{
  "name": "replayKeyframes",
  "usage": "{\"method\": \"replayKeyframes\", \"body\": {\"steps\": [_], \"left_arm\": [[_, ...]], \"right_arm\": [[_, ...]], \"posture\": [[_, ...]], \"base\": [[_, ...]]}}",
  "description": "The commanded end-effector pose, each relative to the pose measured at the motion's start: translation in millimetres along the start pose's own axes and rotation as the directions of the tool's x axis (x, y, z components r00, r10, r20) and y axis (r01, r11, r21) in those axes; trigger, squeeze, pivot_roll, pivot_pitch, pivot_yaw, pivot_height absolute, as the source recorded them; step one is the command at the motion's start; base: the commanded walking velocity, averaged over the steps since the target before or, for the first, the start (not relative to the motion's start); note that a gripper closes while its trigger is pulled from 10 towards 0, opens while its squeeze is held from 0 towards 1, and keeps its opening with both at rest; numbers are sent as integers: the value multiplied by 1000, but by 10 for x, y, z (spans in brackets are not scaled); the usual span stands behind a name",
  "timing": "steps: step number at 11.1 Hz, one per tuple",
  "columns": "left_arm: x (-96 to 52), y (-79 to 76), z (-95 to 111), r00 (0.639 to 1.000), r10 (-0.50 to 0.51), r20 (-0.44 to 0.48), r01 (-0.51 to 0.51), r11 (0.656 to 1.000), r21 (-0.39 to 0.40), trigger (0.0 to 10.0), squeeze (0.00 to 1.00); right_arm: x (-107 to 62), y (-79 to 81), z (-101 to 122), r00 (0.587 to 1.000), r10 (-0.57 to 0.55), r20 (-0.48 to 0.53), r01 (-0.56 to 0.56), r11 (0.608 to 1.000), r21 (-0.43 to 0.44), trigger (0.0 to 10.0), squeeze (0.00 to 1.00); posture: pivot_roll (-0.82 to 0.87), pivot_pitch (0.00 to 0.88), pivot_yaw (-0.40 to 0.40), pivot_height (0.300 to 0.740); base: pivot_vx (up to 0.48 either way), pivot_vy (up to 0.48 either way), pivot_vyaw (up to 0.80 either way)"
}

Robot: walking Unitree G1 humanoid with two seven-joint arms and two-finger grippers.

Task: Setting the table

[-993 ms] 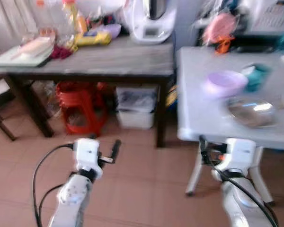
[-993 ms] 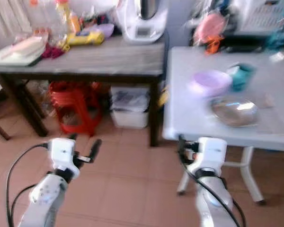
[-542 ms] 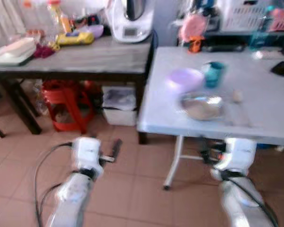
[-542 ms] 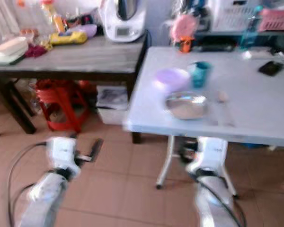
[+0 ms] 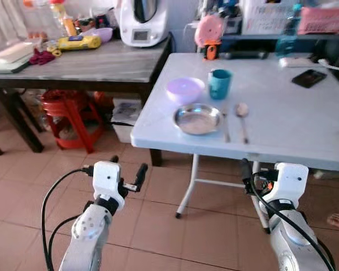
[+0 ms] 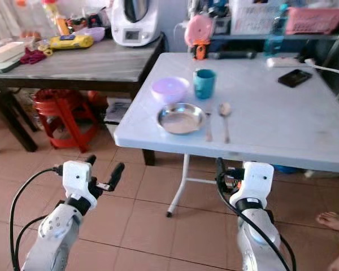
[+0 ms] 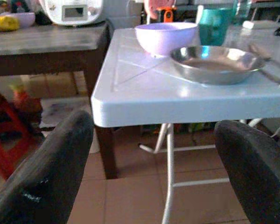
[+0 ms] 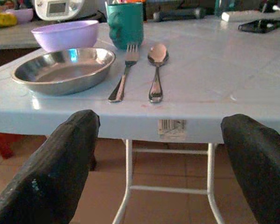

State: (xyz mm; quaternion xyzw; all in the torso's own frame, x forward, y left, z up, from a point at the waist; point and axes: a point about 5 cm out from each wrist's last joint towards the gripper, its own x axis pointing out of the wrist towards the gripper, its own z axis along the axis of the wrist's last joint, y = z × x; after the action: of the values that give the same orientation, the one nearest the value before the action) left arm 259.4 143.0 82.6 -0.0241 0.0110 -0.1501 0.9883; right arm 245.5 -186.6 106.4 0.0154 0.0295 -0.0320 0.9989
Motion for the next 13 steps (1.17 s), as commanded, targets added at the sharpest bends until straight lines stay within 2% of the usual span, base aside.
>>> {"method": "replayKeyframes", "body": {"steps": [1, 2, 5, 7, 13], "left_arm": [[-5, 44, 70, 1000, -20, 21, 20, 1000, -15, 10000, 0], [-2, 42, 73, 1000, -14, 22, 14, 1000, 9, 10000, 0], [0, 15, 73, 999, -39, 23, 39, 999, 4, 10000, 0], [0, 2, 72, 998, -53, 22, 53, 999, 0, 10000, 0], [-21, -21, 51, 997, -70, 10, 70, 998, 2, 10000, 0]], "right_arm": [[17, 81, 45, 999, 25, 22, -25, 1000, -1, 10000, 0], [13, 73, 44, 999, 24, 22, -24, 1000, -1, 10000, 0], [4, 68, 52, 999, 25, 26, -25, 1000, 2, 10000, 0], [-2, 66, 53, 999, 20, 28, -20, 1000, 0, 10000, 0], [-17, 74, 37, 1000, 10, 20, -10, 1000, 1, 10000, 0]], "posture": [[-21, 0, 55, 740], [-24, 0, 56, 740], [-29, 0, 56, 740], [-31, 0, 57, 740], [-32, 0, 61, 740]], "base": [[0, 0, 0], [0, 0, 0], [278, 0, 0], [328, 0, 447], [341, 0, 0]]}}
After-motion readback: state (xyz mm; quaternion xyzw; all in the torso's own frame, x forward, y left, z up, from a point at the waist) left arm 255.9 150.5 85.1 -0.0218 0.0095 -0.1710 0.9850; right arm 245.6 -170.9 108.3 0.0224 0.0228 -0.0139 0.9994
